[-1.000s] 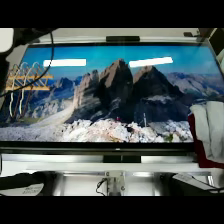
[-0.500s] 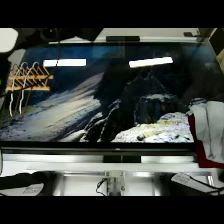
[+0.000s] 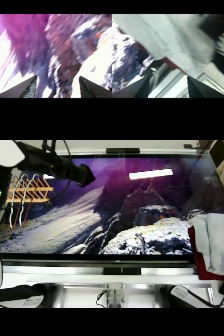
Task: Fold the shirts.
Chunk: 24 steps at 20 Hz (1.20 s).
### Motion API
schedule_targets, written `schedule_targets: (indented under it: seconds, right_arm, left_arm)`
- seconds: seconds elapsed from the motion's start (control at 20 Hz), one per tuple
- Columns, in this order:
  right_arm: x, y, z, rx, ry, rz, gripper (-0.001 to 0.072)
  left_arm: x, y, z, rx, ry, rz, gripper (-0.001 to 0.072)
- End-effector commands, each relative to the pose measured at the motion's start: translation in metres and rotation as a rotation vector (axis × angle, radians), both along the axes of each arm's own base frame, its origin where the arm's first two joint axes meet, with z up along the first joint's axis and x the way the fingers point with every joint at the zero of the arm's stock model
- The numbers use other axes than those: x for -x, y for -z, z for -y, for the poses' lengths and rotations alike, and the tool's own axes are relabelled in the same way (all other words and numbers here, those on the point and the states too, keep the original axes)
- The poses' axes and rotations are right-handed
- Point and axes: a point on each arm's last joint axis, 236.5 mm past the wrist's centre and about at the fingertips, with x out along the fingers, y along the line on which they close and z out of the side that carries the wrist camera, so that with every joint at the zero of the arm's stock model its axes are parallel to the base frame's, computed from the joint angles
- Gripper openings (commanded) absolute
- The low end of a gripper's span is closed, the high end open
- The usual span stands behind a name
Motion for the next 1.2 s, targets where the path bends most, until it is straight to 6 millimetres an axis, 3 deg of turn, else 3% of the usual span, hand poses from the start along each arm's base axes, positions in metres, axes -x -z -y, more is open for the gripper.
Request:
schedule_targets:
  seconds: [0.0, 0.1, 0.2, 0.25, 0.35, 0.4, 0.5, 0.6, 0.85, 1.15]
  right_arm:
    - [-0.027, 0.0, -0.088, -0.206, -0.236, 0.064, 0.0586]
    - [-0.046, 0.026, -0.145, -0.234, -0.414, 0.01, 0.0587]
    - [-0.086, 0.047, -0.202, -0.192, -0.532, 0.059, 0.0587]
    - [-0.108, 0.048, -0.228, -0.164, -0.574, 0.124, 0.0586]
    - [-0.139, 0.049, -0.267, -0.155, -0.605, 0.216, 0.0586]
    - [-0.137, 0.059, -0.28, -0.175, -0.623, 0.175, 0.0586]
    - [-0.116, 0.087, -0.295, -0.179, -0.702, 0.009, 0.0586]
    - [-0.108, 0.104, -0.302, -0.117, -0.777, -0.084, 0.0587]
    - [-0.098, 0.107, -0.339, -0.12, -0.884, -0.097, 0.0587]
    - [-0.096, 0.107, -0.345, -0.117, -0.901, -0.098, 0.0587]
  left_arm:
    - [-0.008, 0.025, -0.034, -0.104, -0.153, -0.076, 0.0607]
    - [-0.009, 0.051, -0.038, -0.137, -0.191, -0.163, 0.0606]
    - [0.008, 0.103, -0.048, -0.242, -0.218, -0.346, 0.0607]
    - [0.018, 0.128, -0.059, -0.309, -0.24, -0.43, 0.0606]
    - [0.034, 0.165, -0.069, -0.36, -0.268, -0.524, 0.0606]
    - [0.035, 0.174, -0.068, -0.346, -0.296, -0.533, 0.0606]
    - [0.035, 0.189, -0.064, -0.316, -0.343, -0.536, 0.0607]
    - [0.041, 0.203, -0.062, -0.332, -0.335, -0.554, 0.0608]
    - [0.038, 0.204, -0.061, -0.327, -0.334, -0.544, 0.0609]
    - [0.038, 0.204, -0.061, -0.327, -0.334, -0.545, 0.0609]
